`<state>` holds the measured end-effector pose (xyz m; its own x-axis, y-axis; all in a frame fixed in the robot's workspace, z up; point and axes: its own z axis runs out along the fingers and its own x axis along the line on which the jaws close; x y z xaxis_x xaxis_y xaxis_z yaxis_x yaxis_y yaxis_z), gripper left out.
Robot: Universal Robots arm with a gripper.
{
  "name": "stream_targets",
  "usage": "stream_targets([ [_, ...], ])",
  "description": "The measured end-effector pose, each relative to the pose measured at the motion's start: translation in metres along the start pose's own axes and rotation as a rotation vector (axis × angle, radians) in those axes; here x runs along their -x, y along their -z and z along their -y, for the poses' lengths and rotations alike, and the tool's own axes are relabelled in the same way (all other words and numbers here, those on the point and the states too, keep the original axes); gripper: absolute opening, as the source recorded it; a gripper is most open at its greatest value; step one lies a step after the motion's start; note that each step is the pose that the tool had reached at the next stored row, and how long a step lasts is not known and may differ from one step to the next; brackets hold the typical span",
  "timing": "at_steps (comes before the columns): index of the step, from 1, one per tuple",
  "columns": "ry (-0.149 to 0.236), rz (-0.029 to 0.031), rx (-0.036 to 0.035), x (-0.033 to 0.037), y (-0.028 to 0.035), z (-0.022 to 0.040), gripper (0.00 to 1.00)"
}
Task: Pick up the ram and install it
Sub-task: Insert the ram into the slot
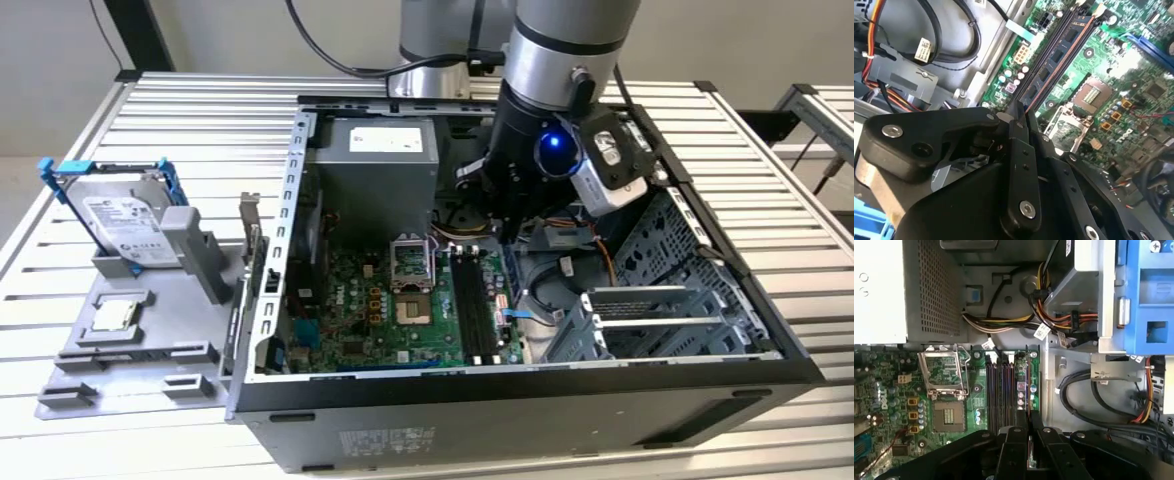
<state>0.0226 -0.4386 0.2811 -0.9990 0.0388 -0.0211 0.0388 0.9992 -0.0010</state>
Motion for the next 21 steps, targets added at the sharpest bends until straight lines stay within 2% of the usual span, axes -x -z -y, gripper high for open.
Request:
stream_targets([
  [5,-0.001,0.0001,-0.0020,-0.0008,-0.0090,-0.0060,0.00],
  [10,-0.001,0.0022,-0.0133,-0.0030,-0.0163,-0.0136,0.00],
  [12,-0.001,0.0049,-0.0143,-0.0036,-0.0170,-0.0136,0.00],
  [16,-0.001,0.0049,-0.0142,-0.0040,-0.0174,-0.0132,0.00],
  [18,0.002,0.0051,-0.0172,-0.0041,-0.0190,-0.0131,0.00],
  [21,0.005,0.0050,-0.0180,-0.0049,-0.0221,-0.0117,0.00],
])
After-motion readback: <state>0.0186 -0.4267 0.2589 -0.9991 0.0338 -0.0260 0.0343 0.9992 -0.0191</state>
